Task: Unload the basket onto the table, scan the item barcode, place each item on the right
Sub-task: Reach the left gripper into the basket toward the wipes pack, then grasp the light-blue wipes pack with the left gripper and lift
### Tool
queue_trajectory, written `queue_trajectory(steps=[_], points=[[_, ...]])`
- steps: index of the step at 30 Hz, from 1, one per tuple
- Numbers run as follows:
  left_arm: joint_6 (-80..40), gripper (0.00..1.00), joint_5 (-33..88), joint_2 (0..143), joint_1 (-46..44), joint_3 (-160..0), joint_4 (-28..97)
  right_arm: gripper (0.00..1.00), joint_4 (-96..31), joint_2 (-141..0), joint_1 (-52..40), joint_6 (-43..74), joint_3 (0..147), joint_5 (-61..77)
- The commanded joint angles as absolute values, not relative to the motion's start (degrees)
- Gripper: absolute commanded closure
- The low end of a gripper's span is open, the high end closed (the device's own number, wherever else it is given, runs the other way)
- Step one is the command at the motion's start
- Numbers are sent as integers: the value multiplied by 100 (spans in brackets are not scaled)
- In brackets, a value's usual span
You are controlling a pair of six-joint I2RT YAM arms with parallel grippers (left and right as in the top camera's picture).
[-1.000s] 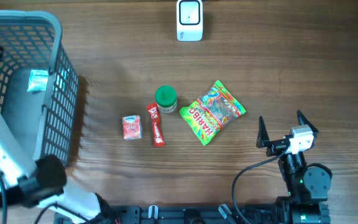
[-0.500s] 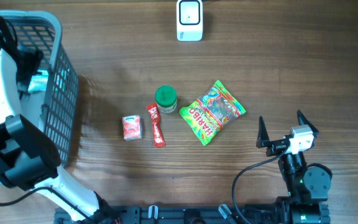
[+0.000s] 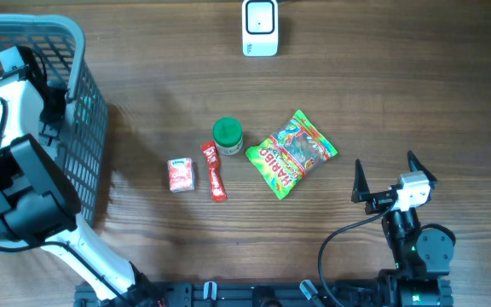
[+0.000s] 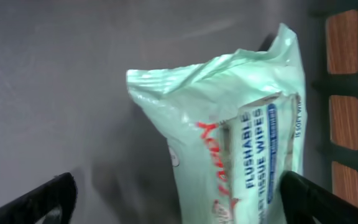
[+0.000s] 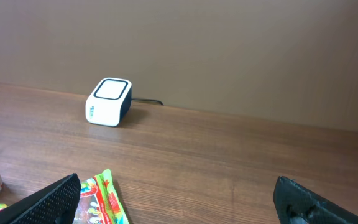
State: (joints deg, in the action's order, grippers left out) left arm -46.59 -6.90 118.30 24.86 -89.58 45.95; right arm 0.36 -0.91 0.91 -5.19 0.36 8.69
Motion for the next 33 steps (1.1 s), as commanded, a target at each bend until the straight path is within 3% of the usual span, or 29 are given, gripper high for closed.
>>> queue_trajectory(steps=[1,3,4,9,14,17,20,22,23,24,25,26,27,28,33], points=[[-4674,25,-707,11981,2499,-8923,4504,0,56,-60,64,-438,30,829],[-4674,80,-707,11979,2499,-8925,4495,0,56,-60,64,-436,30,829],[-4672,96,-707,11955,2499,-8925,4499,0,56,-60,64,-438,30,829],[-4672,96,-707,11126,2700,-8927,4560,0,56,-60,64,-436,30,829],[-4676,96,-257,8217,2945,-8936,4762,0,56,-60,64,-438,30,829],[-4692,96,851,7039,2429,-8934,4840,0,56,-60,64,-436,30,829],[-4383,96,998,6641,1146,-8914,5024,0,56,-60,64,-438,30,829],[-4209,96,355,6689,307,-8912,5192,0,56,-60,64,-440,30,829],[-4617,96,-1050,6744,-167,-8914,5310,0,56,-60,64,-438,30,829],[-5039,96,-1710,6746,-213,-8914,5356,0,56,-60,64,-438,30,829],[-5188,90,-2018,6724,-152,-8914,5345,1,56,-60,64,-438,30,829],[-5207,63,-2248,6702,38,-8914,5295,0,56,-60,64,-436,30,829],[-5210,21,-2283,6696,270,-8914,5280,0,56,-60,64,-440,30,829],[-5214,0,-2272,6711,548,-8914,5290,0,56,-58,64,-438,30,829],[-5212,0,-1712,6917,2204,-8914,5437,0,56,-60,64,-438,30,829]])
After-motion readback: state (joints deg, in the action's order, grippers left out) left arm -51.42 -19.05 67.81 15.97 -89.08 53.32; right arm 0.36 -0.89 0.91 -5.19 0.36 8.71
